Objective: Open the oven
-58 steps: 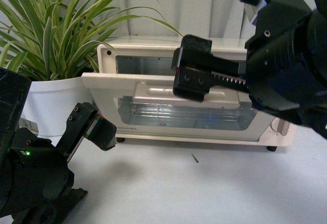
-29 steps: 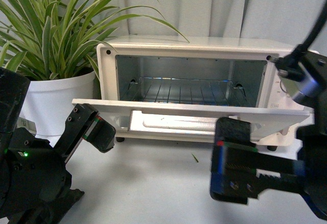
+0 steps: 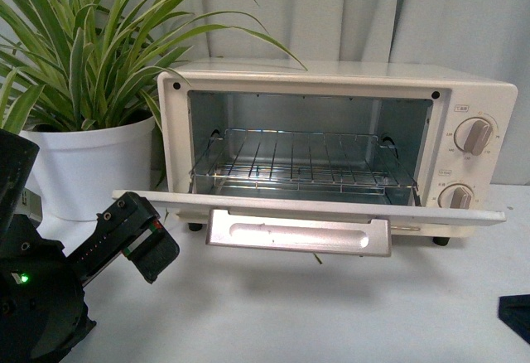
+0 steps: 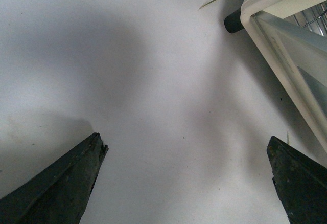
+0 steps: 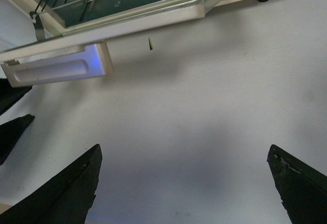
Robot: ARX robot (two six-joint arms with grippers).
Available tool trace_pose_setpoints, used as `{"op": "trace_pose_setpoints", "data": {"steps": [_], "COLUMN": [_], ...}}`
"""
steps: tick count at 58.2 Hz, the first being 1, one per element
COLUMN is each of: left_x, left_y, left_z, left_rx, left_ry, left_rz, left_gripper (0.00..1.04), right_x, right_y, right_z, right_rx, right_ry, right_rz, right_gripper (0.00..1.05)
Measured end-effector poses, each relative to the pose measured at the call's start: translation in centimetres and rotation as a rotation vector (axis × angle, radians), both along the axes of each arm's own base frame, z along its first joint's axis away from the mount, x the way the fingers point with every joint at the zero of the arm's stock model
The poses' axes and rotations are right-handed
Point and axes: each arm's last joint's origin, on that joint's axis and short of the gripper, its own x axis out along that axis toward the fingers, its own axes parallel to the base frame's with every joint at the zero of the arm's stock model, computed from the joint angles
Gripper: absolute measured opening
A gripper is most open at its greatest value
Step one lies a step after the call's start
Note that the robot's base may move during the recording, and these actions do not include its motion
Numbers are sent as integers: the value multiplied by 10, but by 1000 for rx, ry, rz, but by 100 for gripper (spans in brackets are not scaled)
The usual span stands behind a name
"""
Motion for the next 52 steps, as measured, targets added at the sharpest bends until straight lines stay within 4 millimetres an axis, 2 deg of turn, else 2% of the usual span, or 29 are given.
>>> {"op": "trace_pose_setpoints", "data": {"steps": [6, 18, 38, 52], "left_x": [-3, -7, -10, -15], "left_y": [-6, -12, -16, -22], "left_z": [-1, -2, -9, -15], "left_rx": [96, 254, 588, 875], "left_ry": [-9, -25, -44, -57], "left_rz": [-26, -75, -154, -283], "left_gripper": [98, 98, 98, 98], "right_x": [-2, -1, -2, -2], "right_y": [-14, -23, -26, -25], "right_z": [-1, -5, -5, -5], "right_rx": [29, 34, 34, 27], "right_ry": [1, 12, 9, 8], "right_rz": [-29, -52, -54, -41], "right_gripper": [95, 95, 95, 95]}}
